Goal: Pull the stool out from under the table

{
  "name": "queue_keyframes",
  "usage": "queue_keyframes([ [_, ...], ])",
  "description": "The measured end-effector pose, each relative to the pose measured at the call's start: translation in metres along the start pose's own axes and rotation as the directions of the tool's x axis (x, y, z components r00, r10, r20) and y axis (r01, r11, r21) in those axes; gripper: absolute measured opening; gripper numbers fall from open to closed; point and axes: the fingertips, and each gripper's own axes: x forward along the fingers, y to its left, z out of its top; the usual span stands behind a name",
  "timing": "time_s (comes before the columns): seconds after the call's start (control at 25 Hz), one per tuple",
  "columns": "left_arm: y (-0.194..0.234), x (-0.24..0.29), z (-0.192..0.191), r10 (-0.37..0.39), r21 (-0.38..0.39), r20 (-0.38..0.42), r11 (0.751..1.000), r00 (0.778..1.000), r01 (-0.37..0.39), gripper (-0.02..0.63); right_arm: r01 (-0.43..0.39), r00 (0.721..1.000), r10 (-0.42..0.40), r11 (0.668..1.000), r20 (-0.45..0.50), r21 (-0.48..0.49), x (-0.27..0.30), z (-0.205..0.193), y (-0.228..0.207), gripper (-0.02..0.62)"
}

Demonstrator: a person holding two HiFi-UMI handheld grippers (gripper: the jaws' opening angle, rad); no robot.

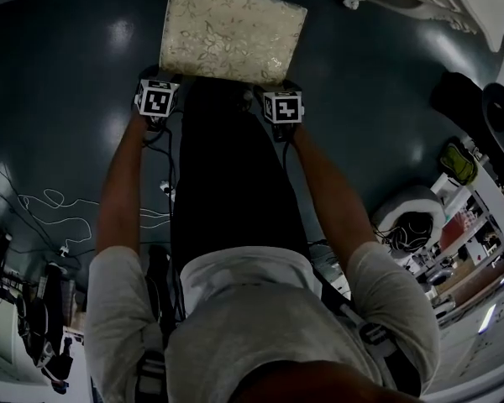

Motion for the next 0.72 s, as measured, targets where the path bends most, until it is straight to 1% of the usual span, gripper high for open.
queue_keyframes([
  [0.12, -0.006, -0.001, -0.011, 0.01, -0.019, -0.01, 1.0, 1.0, -0.01, 0.255, -0.02, 0.999, 0.021, 1.0, -0.032, 0.012, -0.004, -0.01, -0.001, 0.367],
  [0.2, -0.008, -0.004, -0.015, 0.047, -0.048, -0.025, 0.998, 0.999, -0.048, 0.255, -0.022, 0.999, 0.023, 0.999, -0.034, 0.022, -0.01, -0.009, -0.002, 0.365],
  [0.32, -0.005, -0.011, -0.018, 0.117, -0.108, -0.049, 0.987, 0.992, -0.121, 0.255, -0.043, 0.999, 0.043, 0.999, -0.021, 0.008, -0.021, -0.003, 0.009, 0.362],
  [0.44, -0.007, -0.022, -0.019, 0.133, -0.194, -0.072, 0.97, 0.988, -0.145, 0.255, -0.081, 0.997, 0.081, 0.996, -0.001, 0.043, -0.034, -0.001, 0.021, 0.362],
  [0.48, -0.009, -0.025, -0.019, 0.127, -0.218, -0.077, 0.966, 0.989, -0.141, 0.245, -0.1, 0.995, 0.1, 0.993, 0.009, 0.064, -0.039, 0.0, 0.024, 0.362],
  [0.52, -0.013, -0.027, -0.018, 0.119, -0.235, -0.084, 0.963, 0.989, -0.135, 0.197, -0.118, 0.993, 0.117, 0.989, 0.023, 0.083, -0.043, 0.002, 0.027, 0.36],
  [0.56, -0.019, -0.029, -0.016, 0.111, -0.246, -0.09, 0.96, 0.99, -0.13, 0.186, -0.128, 0.991, 0.125, 0.987, 0.04, 0.096, -0.047, 0.006, 0.029, 0.324],
  [0.6, -0.025, -0.03, -0.014, 0.104, -0.257, -0.094, 0.958, 0.99, -0.125, 0.144, -0.127, 0.991, 0.121, 0.986, 0.061, 0.103, -0.05, 0.011, 0.03, 0.166],
  [0.64, -0.032, -0.031, -0.013, 0.096, -0.267, -0.096, 0.956, 0.991, -0.118, 0.107, -0.122, 0.99, 0.113, 0.987, 0.083, 0.107, -0.053, 0.017, 0.03, 0.026],
  [0.72, -0.046, -0.032, -0.008, 0.077, -0.277, -0.087, 0.956, 0.993, -0.099, 0.082, -0.129, 0.986, 0.117, 0.986, 0.116, 0.109, -0.058, 0.028, 0.035, 0.023],
])
